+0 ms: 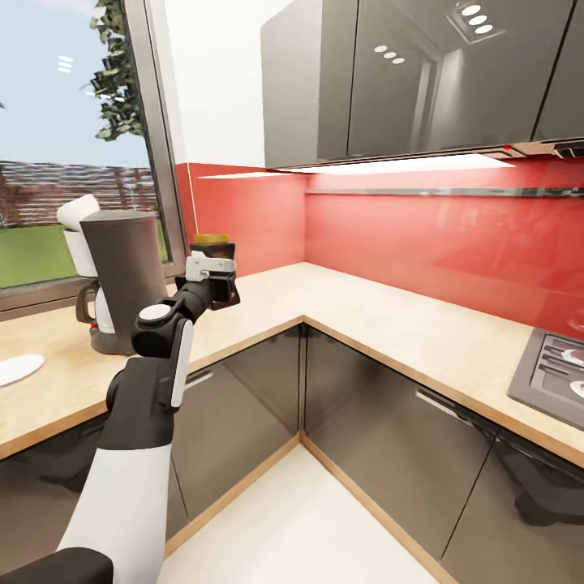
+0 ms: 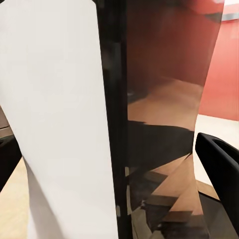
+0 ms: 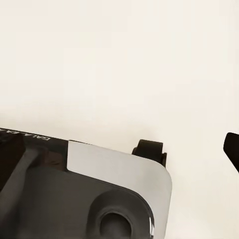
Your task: Set up a coffee station on the kitchen countertop: keep the coffee maker on the countertop, move the bottle of coffee from the kitchen shelf to the counter next to the coffee maker, place a paper coffee filter on top of the coffee maker, put the saucer next to the coffee maker with the coffee cup on the saucer, and place the electric kettle next to the coffee maker.
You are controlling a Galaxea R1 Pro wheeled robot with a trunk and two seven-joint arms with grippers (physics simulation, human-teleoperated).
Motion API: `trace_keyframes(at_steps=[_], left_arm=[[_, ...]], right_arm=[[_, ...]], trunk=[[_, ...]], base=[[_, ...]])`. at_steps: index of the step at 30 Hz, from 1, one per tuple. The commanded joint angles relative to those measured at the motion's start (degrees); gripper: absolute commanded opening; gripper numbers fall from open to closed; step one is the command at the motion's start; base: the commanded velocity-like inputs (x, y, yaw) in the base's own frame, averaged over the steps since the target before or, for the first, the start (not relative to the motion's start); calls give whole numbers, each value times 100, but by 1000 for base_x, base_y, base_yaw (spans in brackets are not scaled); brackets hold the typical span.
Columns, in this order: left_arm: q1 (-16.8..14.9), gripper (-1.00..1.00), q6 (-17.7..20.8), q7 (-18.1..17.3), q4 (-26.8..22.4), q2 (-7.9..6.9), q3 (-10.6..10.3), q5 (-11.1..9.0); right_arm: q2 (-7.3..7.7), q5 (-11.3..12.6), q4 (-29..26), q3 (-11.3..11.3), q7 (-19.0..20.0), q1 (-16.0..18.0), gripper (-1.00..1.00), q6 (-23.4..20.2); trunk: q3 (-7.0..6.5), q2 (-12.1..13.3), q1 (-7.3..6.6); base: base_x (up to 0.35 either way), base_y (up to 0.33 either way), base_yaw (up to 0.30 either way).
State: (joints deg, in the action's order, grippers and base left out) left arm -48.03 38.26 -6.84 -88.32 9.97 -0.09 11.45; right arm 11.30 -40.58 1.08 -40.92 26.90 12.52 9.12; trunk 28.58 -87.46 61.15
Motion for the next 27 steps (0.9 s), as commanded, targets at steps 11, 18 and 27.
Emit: trace_keyframes(at_steps=[11, 18, 27], left_arm=[[-5, -100, 32, -54, -1, 3, -27, 64], [-5, -100, 27, -50, 9, 3, -14, 71], [-5, -100, 24, -36, 79, 3, -9, 523]], right_arm=[[4, -56, 13, -48, 7, 5, 100, 28], [4, -56, 15, -48, 5, 5, 100, 28], [4, -56, 15, -48, 8, 5, 100, 28]], trunk=[[6, -4, 0], [6, -4, 0], [6, -4, 0]], base=[[39, -27, 45], [7, -5, 193], [1, -1, 44]])
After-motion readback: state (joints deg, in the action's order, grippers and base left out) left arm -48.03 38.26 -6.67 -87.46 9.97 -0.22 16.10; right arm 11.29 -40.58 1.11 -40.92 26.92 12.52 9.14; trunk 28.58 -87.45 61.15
